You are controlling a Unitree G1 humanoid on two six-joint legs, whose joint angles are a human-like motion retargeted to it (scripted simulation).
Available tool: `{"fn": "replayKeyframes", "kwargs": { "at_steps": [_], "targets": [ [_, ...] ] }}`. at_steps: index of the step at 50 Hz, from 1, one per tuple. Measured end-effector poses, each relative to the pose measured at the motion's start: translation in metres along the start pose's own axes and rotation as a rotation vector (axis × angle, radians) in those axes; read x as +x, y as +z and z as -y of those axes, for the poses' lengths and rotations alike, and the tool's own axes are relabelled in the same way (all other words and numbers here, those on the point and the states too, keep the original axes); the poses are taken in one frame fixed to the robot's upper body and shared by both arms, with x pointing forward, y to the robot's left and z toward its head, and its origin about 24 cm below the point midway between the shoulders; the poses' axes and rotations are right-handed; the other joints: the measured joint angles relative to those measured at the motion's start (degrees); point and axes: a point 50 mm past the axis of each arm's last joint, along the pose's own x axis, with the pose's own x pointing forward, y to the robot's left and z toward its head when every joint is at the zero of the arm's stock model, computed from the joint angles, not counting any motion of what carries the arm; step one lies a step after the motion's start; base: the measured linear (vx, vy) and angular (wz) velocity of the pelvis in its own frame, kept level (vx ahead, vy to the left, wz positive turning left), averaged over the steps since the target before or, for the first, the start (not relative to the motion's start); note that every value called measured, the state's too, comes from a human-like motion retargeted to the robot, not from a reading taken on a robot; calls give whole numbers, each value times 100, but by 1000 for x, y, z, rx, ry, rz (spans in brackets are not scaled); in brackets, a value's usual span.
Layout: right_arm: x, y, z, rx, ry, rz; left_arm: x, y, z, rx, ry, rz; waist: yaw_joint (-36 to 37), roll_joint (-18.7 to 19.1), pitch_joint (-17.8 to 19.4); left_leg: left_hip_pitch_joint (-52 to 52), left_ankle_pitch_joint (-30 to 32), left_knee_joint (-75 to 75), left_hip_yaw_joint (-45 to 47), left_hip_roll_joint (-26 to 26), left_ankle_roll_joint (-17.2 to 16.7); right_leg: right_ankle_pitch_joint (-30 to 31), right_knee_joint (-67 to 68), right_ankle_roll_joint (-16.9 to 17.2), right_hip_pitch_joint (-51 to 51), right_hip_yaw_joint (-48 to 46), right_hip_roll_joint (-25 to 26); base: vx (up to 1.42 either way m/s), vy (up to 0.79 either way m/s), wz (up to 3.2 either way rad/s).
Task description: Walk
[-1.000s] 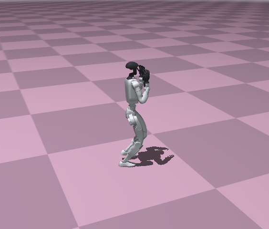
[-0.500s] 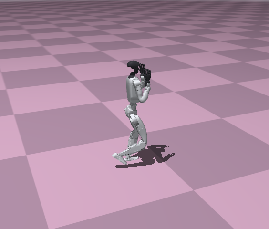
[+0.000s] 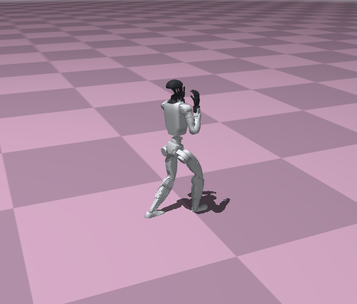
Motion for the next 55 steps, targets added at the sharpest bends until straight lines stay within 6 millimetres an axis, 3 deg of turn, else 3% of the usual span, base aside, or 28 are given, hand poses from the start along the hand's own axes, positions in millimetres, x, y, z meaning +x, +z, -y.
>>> {"fn": "replayKeyframes", "kwargs": {
  "at_steps": [5,13,17,21,25,30,40,55],
  "targets": [
    [-1,2,-1,47,-34,2,-5,0,2,-75,14,-33,7,80,78,257,219,793,-144,316,-228,-42,974,-209,148,115,197,43,-10,71],
    [0,1,-5,152,-74,-5,-12,-2,0,-146,23,-121,132,406,527,361,1667,2695,-259,1352,-803,-421,1214,-788,1241,-168,767,38,-14,46],
    [-1,-3,-6,174,-78,-32,-15,-4,-1,-182,30,-160,295,400,673,6,1848,3615,-105,1826,-660,-715,1363,-978,1567,-246,863,30,-12,39],
    [-2,-7,-7,187,-80,-58,-18,-5,-5,-201,37,-191,456,267,823,-503,1363,4099,139,2095,-231,-980,1368,-1019,1895,-267,793,28,-10,44],
    [-3,-12,-7,204,-82,-81,-21,-6,-11,-198,49,-212,604,80,945,-1100,654,3978,403,1967,157,-1193,1278,-942,2212,-252,636,29,-6,40],
    [-4,-16,-7,253,-106,-100,-26,-5,-18,-174,71,-231,709,-181,1058,-1803,175,2937,724,1422,310,-1413,1129,-798,2564,-271,344,30,-4,44],
    [-11,-27,-6,359,-168,-160,-35,-5,-27,-148,85,-304,530,-633,870,-2511,882,-306,1184,436,-75,-1712,753,-653,2837,-439,-143,27,-3,47],
    [-21,-38,-7,380,-169,-259,-42,-6,-24,-156,41,-391,323,-1067,901,-2648,1251,-377,1079,154,-184,-1927,1581,-347,2803,-96,-698,12,6,22]
  ]
}}
